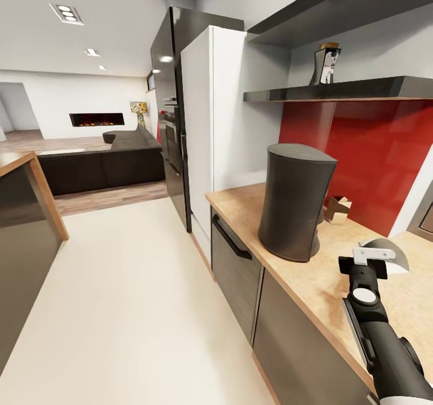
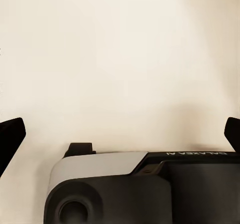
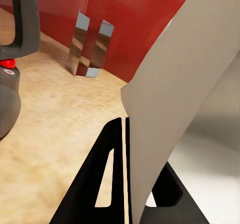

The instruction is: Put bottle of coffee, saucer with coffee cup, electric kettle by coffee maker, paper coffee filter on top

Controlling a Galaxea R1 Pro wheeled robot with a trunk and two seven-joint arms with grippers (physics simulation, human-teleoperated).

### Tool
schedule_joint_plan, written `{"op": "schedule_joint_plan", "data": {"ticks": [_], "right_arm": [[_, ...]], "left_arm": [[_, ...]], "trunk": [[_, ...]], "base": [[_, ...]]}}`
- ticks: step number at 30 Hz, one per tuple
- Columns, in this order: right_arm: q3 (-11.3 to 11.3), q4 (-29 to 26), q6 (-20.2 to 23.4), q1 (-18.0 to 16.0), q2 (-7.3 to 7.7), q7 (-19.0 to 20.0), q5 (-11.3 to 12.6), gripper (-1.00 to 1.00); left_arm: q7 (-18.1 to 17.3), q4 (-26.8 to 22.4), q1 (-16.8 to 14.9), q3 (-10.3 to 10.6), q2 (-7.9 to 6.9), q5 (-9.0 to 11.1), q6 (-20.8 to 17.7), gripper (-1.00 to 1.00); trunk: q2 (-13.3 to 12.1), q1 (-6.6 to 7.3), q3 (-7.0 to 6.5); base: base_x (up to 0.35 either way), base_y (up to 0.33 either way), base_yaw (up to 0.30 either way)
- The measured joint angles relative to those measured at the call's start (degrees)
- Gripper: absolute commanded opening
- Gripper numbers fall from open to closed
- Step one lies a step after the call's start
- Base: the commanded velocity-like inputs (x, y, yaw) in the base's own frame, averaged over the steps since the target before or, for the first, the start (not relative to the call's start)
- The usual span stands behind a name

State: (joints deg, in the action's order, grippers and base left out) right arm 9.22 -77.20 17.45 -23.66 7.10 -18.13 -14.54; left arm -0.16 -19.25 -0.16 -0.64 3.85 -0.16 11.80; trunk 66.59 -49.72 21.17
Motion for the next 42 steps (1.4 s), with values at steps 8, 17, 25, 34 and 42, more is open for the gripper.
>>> {"op": "schedule_joint_plan", "data": {"ticks": [8, 17, 25, 34, 42], "right_arm": [[-0.02, 0.00, -0.06, -0.04, 0.00, 0.01, 0.00, -1.00], [-0.73, 0.00, 0.13, -0.01, 0.00, 0.09, 0.02, -1.00], [-1.31, -0.10, 1.26, 0.00, -0.06, -0.08, -0.09, -1.00], [-1.29, -0.11, 1.56, -0.02, 0.00, 0.00, -0.22, -1.00], [-0.68, -0.42, 1.58, -0.02, 1.13, 0.20, -0.31, -1.00]], "left_arm": [[0.00, 0.00, 0.00, 0.00, 0.00, 0.00, 0.00, 1.00], [0.00, 0.00, 0.00, 0.00, 0.00, 0.00, 0.00, 1.00], [0.00, 0.00, 0.00, -0.08, -0.03, 0.00, 0.00, 1.00], [0.00, 0.00, 0.00, 0.08, 0.08, 0.00, 0.00, 1.00], [0.00, 0.00, 0.00, 0.12, 0.14, 0.00, 0.00, 1.00]], "trunk": [[0.00, 0.00, 0.00], [0.00, 0.00, 0.00], [0.00, 0.00, 0.00], [0.00, 0.00, 0.00], [0.00, 0.00, 0.00]], "base": [[0.000, 0.000, 0.000], [0.000, 0.000, 0.000], [-0.041, 0.031, -0.001], [-0.009, 0.008, -0.044], [-0.001, 0.001, -0.007]]}}
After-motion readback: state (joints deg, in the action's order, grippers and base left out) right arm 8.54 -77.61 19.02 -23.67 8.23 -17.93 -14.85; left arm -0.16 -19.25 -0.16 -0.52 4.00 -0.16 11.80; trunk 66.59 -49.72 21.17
